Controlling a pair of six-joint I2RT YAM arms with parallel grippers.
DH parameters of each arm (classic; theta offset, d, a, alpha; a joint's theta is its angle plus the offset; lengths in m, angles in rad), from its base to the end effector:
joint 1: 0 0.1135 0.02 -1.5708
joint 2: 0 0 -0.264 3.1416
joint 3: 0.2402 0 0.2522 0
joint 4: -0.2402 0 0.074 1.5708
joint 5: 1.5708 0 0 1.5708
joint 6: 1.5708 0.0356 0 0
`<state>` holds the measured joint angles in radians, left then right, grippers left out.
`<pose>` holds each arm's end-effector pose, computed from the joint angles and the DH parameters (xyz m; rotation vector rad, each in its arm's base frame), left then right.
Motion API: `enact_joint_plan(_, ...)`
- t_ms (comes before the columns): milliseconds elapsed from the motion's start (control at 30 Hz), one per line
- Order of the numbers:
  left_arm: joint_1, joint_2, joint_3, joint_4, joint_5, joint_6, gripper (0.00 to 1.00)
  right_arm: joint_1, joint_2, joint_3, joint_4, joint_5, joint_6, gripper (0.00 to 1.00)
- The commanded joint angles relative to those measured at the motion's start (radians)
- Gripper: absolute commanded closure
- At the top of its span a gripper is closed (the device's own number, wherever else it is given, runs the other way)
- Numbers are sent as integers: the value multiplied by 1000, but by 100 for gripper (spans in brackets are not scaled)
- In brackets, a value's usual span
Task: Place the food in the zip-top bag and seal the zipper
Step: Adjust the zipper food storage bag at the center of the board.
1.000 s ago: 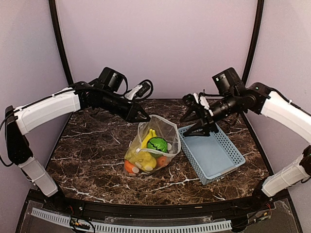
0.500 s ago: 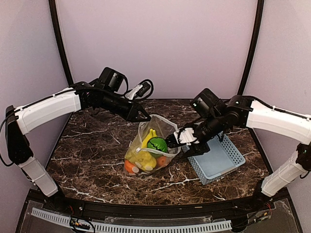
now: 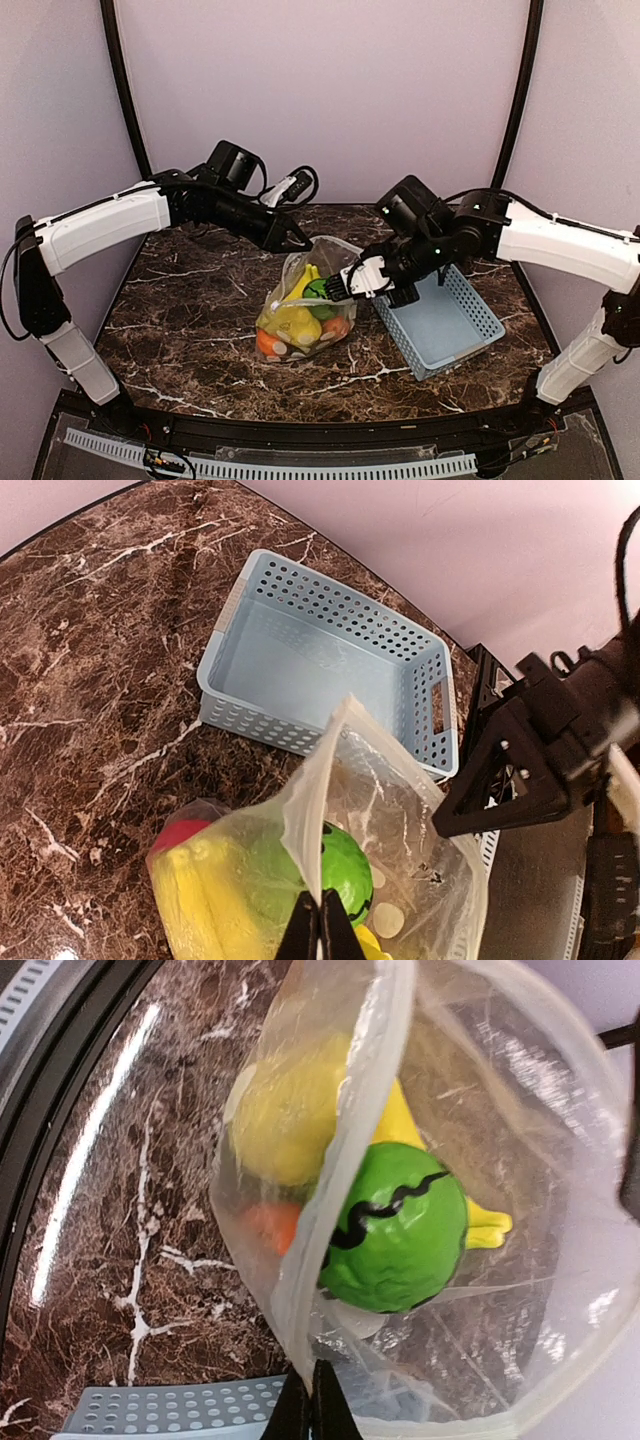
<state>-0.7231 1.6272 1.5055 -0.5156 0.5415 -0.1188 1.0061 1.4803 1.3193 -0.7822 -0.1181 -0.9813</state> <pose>0.2647 -0.2581 0.3447 0.9856 2.0876 -1.0500 0.1633 0.2656 0.3079 -2.1308 1.3297 0.1585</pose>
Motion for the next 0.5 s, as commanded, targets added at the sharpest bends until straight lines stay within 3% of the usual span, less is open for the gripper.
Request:
enact_joint_plan(0,-4,10,28,-3,41,9,99,7,11,232,-78,-113,42,100)
enact_joint_plan(133,-4,14,44,26,87,-14,99,11,75,312,-164,-252,86,97)
enact_joint_plan(367,-4,21,12,47,119,-32,99,18,127,263,-172,-165,130,95)
enact_joint_plan(467,-4,22,9,56,131,-38,99,18,76,249,-167,-171,135,80)
